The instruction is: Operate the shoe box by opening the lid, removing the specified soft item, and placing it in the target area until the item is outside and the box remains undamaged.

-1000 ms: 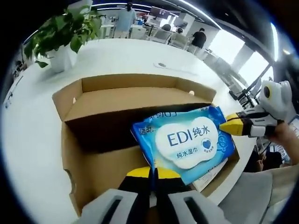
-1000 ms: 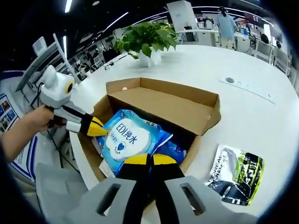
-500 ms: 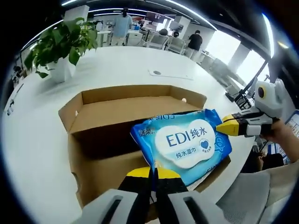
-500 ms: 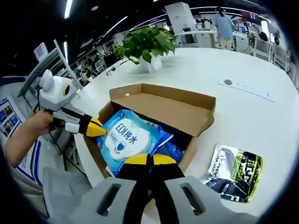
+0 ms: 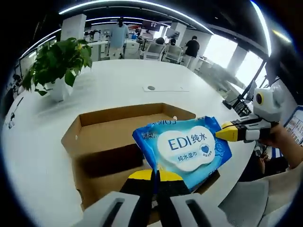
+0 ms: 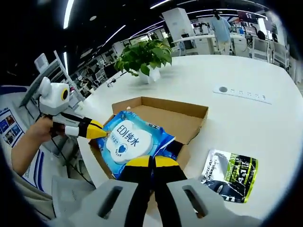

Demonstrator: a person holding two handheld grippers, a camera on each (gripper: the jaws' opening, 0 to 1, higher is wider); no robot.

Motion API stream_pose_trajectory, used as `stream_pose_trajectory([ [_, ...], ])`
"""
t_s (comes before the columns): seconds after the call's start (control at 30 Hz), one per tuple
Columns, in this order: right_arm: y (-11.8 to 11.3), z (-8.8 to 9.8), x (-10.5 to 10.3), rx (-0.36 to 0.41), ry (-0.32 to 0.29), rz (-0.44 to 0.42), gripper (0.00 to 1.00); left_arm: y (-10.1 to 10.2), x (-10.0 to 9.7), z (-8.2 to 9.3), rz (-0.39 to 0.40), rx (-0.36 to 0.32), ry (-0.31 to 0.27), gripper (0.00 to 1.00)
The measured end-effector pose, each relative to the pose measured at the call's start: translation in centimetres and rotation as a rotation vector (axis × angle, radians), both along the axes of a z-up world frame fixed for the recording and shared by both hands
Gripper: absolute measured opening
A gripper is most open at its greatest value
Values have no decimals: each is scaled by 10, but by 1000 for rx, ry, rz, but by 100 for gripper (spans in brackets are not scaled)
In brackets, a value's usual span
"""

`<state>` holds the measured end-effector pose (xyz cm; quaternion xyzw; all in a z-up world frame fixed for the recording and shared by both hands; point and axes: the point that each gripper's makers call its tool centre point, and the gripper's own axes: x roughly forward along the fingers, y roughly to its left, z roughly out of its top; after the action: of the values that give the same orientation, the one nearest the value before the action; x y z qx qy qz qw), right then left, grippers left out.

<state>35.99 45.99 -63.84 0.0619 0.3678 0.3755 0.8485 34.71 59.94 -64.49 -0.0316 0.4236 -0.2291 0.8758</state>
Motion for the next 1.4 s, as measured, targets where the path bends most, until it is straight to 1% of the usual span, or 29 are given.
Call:
stream_pose_trajectory([
  [0.1,-8,4,2,4,-6,-13,0,-7,1,4,-7,-3,-8,1],
  [0.2,-17,7,2,4,-9,-24,0,-21,2,10,-24,-3,-18,0],
  [0.27,-23,7,3,4,-9,-31,0,-24,3,9,-32,-5,-20,0],
  [0.47,-43,12,5,1,-7,-57,0,-44,7,8,-58,-16,-20,0],
  [0.93,-86,13,9,-11,-6,-111,0,-86,16,13,-112,-32,-34,0],
  [1.1,-101,14,10,1,-2,-136,0,-101,19,14,-127,-36,-40,0],
  [1.4,-128,13,13,-4,-1,-179,0,-129,21,10,-156,-53,-44,0],
])
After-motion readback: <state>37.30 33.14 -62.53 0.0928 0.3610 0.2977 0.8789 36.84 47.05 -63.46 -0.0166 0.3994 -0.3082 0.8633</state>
